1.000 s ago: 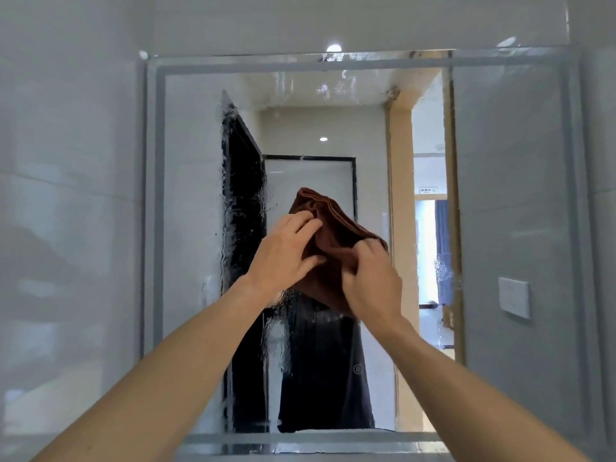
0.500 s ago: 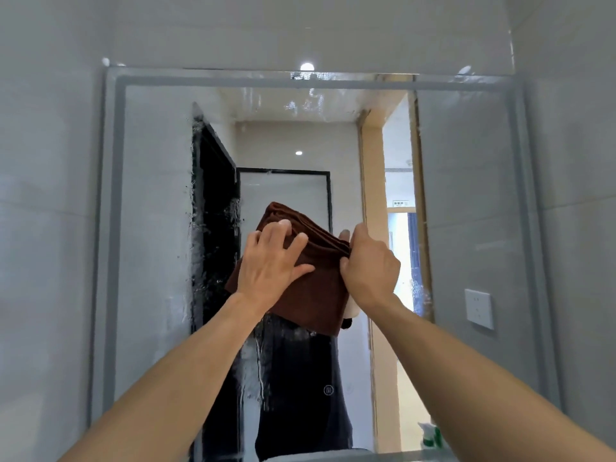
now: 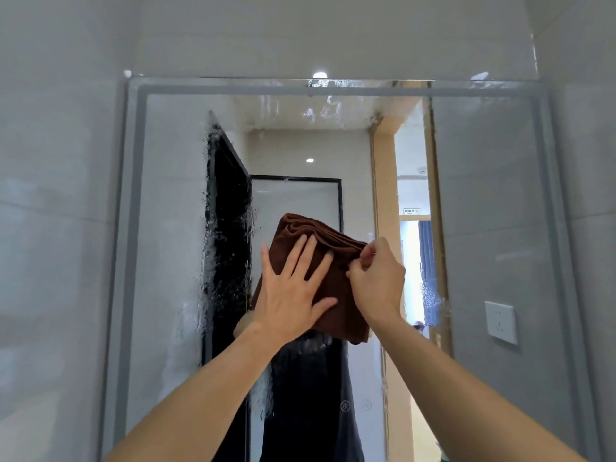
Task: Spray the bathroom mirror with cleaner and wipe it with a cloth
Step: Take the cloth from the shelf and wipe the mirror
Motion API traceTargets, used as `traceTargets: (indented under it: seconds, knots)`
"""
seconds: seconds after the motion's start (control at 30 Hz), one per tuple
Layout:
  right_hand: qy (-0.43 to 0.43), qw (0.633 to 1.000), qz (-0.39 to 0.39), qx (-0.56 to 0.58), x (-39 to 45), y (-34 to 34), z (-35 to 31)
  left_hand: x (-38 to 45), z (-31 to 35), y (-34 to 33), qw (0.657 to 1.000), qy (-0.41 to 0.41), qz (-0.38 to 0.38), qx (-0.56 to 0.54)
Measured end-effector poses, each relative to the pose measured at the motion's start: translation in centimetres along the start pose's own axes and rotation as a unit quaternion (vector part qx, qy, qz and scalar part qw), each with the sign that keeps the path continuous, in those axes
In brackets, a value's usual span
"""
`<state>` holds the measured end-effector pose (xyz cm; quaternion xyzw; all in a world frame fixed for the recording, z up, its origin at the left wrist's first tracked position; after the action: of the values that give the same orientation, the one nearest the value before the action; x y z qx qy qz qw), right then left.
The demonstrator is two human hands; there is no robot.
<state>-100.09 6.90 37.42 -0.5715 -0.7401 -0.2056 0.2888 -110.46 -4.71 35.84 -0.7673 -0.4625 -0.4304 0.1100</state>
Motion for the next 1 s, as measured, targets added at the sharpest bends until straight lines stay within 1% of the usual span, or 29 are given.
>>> traceTargets:
  seconds: [0.07, 0.13, 0.2, 0.23, 0.37, 0.5, 0.57, 0.63, 0.67, 0.73, 0.8, 0.83, 0.9, 1.0]
  knots:
    - [0.085, 0.996, -0.006, -0.041, -0.6, -0.4, -1.4, 0.8, -0.2, -0.1, 1.000, 0.009, -0.006, -0.001]
    - [0.162, 0.983, -0.017, -0.090, -1.1, -1.4, -2.7, 2.2, -0.8, 0.4, 1.000, 0.016, -0.006, 0.000]
    - [0.216, 0.963, -0.006, -0.159, -1.0, -2.5, -3.9, 3.9, -2.0, 1.1, 0.999, 0.027, -0.001, -0.018]
    - [0.227, 0.957, 0.005, -0.179, -0.6, -2.8, -4.4, 4.7, -2.6, 1.5, 0.999, 0.033, 0.005, -0.034]
    - [0.227, 0.949, 0.057, -0.212, 1.3, -3.5, -6.2, 6.8, -4.5, 3.6, 0.994, 0.012, 0.026, -0.101]
    - [0.194, 0.938, 0.087, -0.273, 2.6, -6.0, -7.4, 6.5, -7.5, 5.7, 0.967, 0.022, 0.051, -0.247]
    - [0.171, 0.930, 0.104, -0.309, 2.9, -7.3, -7.7, 6.1, -8.5, 6.5, 0.960, 0.024, 0.059, -0.274]
    - [0.165, 0.924, 0.112, -0.326, 3.0, -8.4, -8.0, 5.4, -9.6, 7.5, 0.963, 0.028, 0.075, -0.257]
    - [0.177, 0.920, 0.112, -0.331, 3.0, -9.0, -8.5, 5.0, -10.3, 8.1, 0.968, 0.030, 0.090, -0.231]
    - [0.228, 0.908, 0.097, -0.338, 2.7, -10.6, -9.9, 4.5, -11.5, 9.7, 0.978, 0.023, 0.129, -0.161]
    - [0.294, 0.892, 0.072, -0.337, 2.2, -12.1, -11.6, 4.4, -12.5, 10.9, 0.983, 0.021, 0.153, -0.097]
    - [0.318, 0.885, 0.061, -0.336, 2.1, -12.5, -12.3, 4.5, -12.8, 11.3, 0.984, 0.026, 0.158, -0.074]
    - [0.338, 0.874, 0.051, -0.344, 2.7, -12.3, -12.5, 4.9, -13.5, 12.0, 0.985, 0.039, 0.159, -0.045]
    - [0.329, 0.875, 0.077, -0.348, 6.1, -9.1, -11.7, 5.6, -13.9, 12.6, 0.987, 0.054, 0.148, -0.025]
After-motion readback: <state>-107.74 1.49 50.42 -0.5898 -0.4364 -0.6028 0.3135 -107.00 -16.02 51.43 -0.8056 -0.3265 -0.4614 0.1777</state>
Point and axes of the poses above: each hand's wrist, its own x-axis towards the middle knuckle, its own y-axis out of the back of the hand, z = x × y, the point moved 9 cm from there along x, towards the middle knuckle, and after that the axes turned 13 degrees about -y, right-handed, at the moved point
